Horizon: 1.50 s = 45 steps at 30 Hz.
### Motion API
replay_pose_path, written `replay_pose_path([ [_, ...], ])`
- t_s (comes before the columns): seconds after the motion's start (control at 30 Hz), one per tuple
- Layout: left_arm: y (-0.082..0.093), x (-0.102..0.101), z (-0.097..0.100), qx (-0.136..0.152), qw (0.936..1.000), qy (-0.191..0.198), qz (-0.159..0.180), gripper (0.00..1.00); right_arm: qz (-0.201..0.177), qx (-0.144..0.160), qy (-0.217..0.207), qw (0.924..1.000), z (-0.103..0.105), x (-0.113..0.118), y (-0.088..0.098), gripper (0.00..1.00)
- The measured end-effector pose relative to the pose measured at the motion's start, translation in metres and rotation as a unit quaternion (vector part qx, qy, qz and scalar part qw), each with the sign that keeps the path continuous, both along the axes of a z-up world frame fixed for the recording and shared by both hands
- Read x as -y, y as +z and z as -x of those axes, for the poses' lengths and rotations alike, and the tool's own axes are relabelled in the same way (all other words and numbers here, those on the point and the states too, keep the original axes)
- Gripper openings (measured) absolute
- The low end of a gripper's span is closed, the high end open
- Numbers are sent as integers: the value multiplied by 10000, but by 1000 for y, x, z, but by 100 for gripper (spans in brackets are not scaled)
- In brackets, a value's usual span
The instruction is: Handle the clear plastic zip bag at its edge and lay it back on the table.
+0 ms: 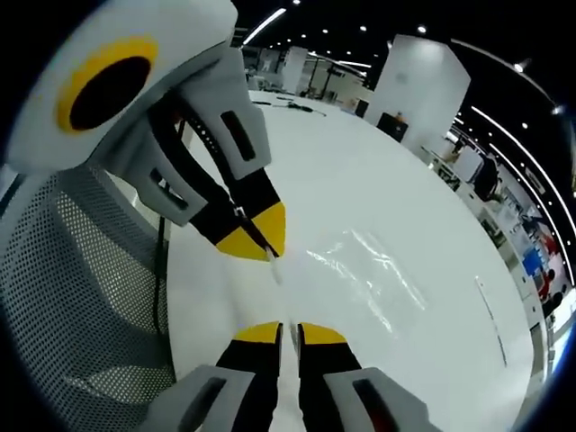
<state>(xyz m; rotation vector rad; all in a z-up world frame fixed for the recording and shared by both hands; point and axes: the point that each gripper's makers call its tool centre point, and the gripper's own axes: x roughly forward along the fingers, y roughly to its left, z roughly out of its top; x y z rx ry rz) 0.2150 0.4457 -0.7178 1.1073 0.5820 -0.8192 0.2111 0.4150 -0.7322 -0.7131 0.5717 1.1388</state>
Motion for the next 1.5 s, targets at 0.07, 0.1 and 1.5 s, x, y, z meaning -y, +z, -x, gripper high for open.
replay_pose_path([
  [0.07, 2, 2, 0, -37, 9999, 36, 112, 0, -95, 49, 2, 9999, 0, -2, 6, 6],
  [0.1, 2, 3, 0, -57, 9999, 53, 153, 0, -152, 70, 18, 9999, 2, -3, 10, 6],
  [1.5, 18, 19, 1, -114, 9942, 347, 1014, 0, -687, 242, 119, 9973, 1, -14, 31, 13],
])
